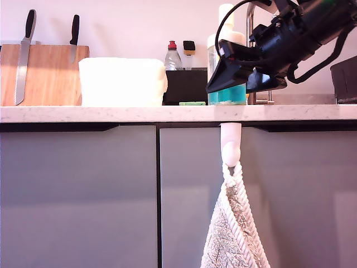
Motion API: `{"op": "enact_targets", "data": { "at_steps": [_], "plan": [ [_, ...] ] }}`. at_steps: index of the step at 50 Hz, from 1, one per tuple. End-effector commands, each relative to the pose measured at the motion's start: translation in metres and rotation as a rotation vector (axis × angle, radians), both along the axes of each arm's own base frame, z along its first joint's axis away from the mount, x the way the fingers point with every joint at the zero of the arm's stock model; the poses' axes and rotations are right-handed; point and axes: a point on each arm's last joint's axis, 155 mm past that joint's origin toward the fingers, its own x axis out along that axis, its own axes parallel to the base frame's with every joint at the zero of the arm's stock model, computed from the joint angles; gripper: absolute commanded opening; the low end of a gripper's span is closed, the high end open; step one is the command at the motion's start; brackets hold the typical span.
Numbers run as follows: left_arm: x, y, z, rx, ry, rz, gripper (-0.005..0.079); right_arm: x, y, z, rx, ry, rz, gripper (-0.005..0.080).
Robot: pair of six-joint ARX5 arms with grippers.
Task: Press the soap dispenser from the top, so some soap is dispensed
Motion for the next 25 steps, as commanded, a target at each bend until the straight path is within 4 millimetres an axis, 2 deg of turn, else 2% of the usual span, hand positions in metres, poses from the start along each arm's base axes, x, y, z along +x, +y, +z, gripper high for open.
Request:
{"op": "enact_targets", "data": {
  "at_steps": [1,25],
  "plan": [
    [-0.001,0.000,0.004,-0.006,-0.013,-0.004,-0.0019,0.001,-0.004,-0.007,-0.017,0.018,-0.015,0.0688],
    [-0.006,-0.002,0.002,-0.004,0.004,-0.015,-0.0019,-0.001,0.003,0.003,0.002,0.042,0.017,0.0688]
  ]
}}
